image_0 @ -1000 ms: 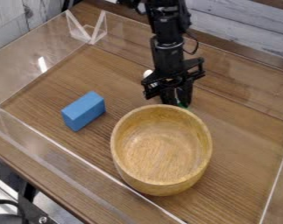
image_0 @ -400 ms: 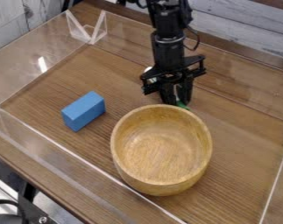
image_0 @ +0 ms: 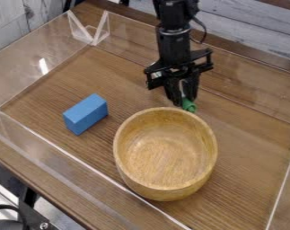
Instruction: Put the green marker in the brown bowl
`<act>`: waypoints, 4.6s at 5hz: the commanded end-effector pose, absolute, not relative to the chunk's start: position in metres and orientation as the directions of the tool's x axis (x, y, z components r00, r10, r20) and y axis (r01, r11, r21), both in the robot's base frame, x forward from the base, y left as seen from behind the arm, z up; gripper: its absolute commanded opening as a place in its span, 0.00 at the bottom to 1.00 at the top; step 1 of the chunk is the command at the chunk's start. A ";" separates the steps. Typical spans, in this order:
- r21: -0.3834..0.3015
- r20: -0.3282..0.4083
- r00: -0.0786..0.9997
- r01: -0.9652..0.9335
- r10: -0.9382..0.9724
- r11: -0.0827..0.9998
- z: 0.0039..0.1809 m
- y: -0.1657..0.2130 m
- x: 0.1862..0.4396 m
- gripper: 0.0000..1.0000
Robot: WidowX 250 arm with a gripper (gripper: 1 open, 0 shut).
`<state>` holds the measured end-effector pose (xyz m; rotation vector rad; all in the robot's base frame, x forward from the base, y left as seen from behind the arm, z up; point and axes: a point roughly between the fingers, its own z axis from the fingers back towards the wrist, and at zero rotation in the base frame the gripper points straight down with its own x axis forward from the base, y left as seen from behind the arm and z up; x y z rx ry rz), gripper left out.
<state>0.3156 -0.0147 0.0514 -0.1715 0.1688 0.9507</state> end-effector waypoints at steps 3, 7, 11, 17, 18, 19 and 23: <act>-0.156 -0.165 0.611 -0.792 0.775 0.591 0.093 -0.016 0.328 0.00; -0.149 -0.140 0.671 -0.741 0.728 0.654 0.104 -0.015 0.318 0.00; -0.119 -0.129 0.766 -0.643 0.630 0.757 0.114 -0.028 0.277 0.00; -0.074 -0.165 0.885 -0.451 0.436 0.889 0.111 -0.049 0.214 0.00; -0.075 -0.175 0.887 -0.445 0.427 0.893 0.106 -0.051 0.209 0.00; -0.080 -0.181 0.891 -0.435 0.416 0.897 0.102 -0.052 0.206 0.00; -0.108 -0.221 0.928 -0.329 0.300 0.938 0.090 -0.054 0.201 0.00</act>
